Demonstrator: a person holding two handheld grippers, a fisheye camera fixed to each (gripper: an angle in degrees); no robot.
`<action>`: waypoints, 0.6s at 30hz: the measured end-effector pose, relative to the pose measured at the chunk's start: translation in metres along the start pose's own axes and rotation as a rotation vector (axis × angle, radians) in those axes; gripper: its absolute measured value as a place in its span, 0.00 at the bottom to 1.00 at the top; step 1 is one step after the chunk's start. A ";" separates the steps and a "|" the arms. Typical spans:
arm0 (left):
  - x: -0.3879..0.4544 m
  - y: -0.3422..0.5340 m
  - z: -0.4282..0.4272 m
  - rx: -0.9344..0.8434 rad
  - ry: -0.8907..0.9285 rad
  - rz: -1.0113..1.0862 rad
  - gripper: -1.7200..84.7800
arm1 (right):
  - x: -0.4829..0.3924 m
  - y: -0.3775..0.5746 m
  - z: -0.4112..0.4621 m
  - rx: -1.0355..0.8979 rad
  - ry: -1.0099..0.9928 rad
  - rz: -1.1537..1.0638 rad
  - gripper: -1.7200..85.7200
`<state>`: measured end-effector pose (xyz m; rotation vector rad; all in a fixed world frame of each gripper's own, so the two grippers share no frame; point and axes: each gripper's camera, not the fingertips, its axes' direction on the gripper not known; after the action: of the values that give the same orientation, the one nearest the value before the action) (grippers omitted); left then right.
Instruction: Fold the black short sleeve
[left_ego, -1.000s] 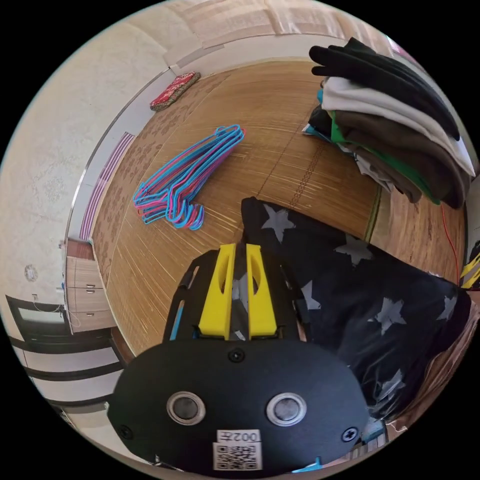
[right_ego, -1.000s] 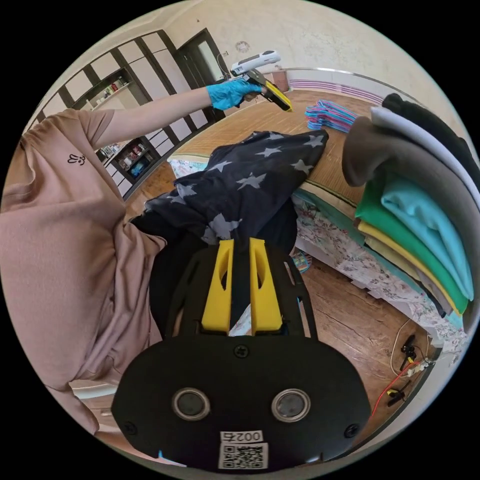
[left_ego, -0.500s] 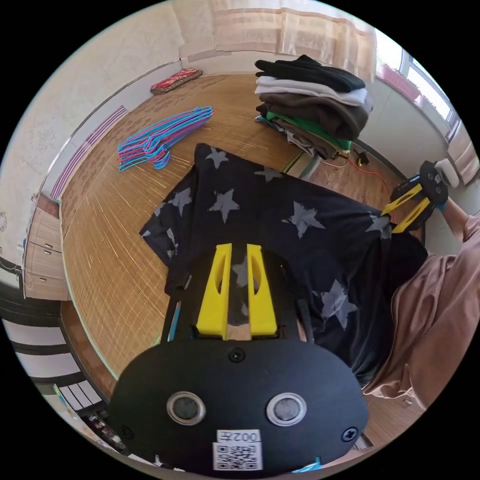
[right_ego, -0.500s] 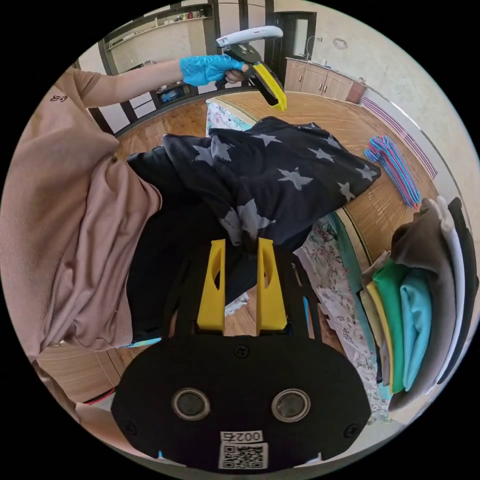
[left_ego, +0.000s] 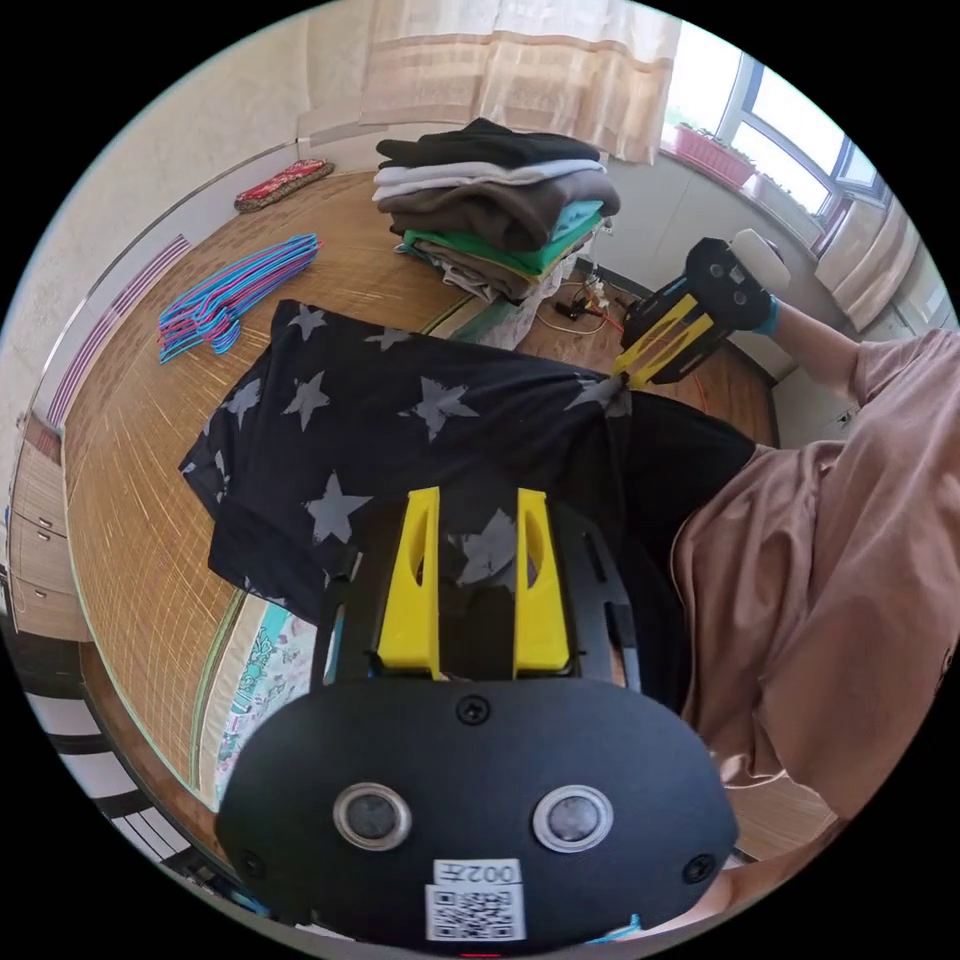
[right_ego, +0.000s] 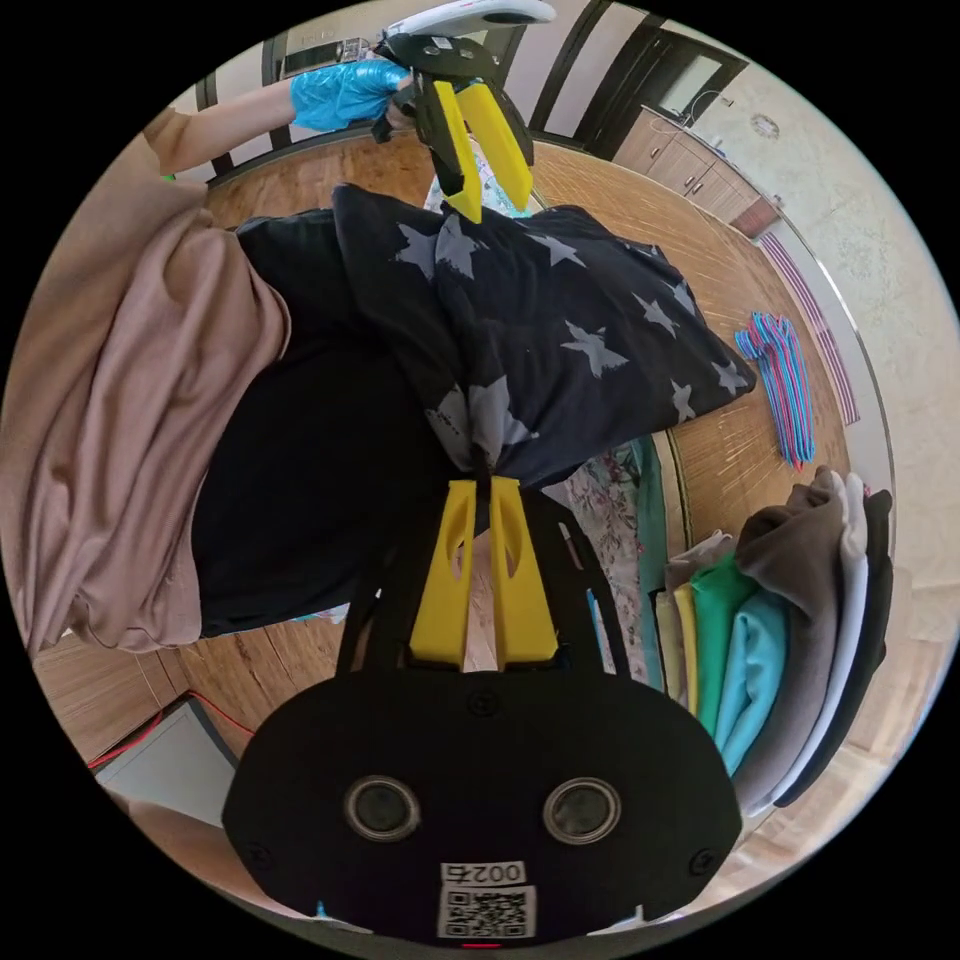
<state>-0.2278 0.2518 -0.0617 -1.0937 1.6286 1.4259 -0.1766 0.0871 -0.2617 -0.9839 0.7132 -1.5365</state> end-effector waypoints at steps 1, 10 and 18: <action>0.010 0.002 0.000 0.011 0.002 0.012 0.11 | -0.004 0.000 -0.001 -0.008 0.018 0.000 0.04; 0.085 -0.001 0.007 0.060 -0.033 0.085 0.15 | -0.014 0.008 -0.039 0.146 0.087 0.119 0.01; 0.136 -0.006 0.019 0.072 -0.086 0.135 0.17 | -0.015 0.009 -0.059 0.234 0.095 0.156 0.01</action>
<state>-0.2769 0.2509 -0.1896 -0.8846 1.7055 1.4671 -0.2238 0.0954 -0.3006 -0.6693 0.6440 -1.4983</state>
